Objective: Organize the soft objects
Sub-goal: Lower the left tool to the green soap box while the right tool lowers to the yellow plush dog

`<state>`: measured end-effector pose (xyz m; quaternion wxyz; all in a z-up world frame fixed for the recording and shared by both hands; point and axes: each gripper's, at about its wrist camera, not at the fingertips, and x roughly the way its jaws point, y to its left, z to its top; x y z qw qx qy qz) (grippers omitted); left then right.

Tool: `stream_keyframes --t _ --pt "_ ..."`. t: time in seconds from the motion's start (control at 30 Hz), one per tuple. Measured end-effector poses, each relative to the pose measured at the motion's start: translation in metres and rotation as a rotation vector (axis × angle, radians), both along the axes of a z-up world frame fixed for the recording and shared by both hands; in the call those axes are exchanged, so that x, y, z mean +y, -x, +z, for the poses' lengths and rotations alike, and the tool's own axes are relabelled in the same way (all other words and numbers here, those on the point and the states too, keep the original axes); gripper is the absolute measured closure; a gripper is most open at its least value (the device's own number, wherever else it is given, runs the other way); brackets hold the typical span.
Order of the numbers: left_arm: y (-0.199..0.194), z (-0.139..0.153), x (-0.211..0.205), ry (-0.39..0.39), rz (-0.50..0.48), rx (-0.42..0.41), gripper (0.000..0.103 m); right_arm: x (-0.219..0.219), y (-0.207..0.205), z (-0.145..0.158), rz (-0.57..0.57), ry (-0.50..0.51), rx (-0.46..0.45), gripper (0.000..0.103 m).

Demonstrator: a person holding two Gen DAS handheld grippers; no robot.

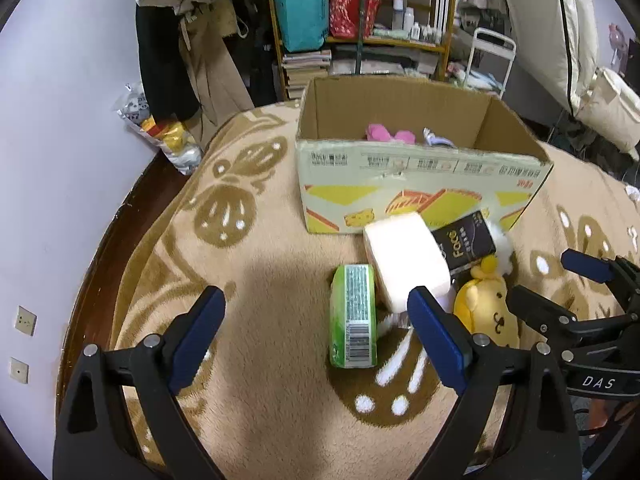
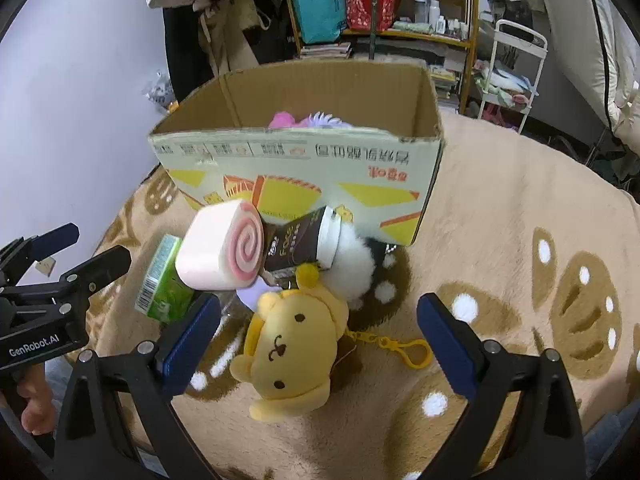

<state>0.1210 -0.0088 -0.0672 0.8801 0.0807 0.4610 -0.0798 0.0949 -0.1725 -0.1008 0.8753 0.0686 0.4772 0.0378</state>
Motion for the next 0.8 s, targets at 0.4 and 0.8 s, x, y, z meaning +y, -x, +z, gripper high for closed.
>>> stream_keyframes --t 0.4,0.8 --pt "-0.013 -0.03 -0.004 -0.019 -0.001 0.123 0.012 0.012 -0.008 -0.024 0.031 0.034 0.101 0.0" --pt "-0.022 -0.053 -0.004 -0.048 0.0 0.193 0.012 0.021 -0.014 -0.047 0.064 0.047 0.182 0.0"
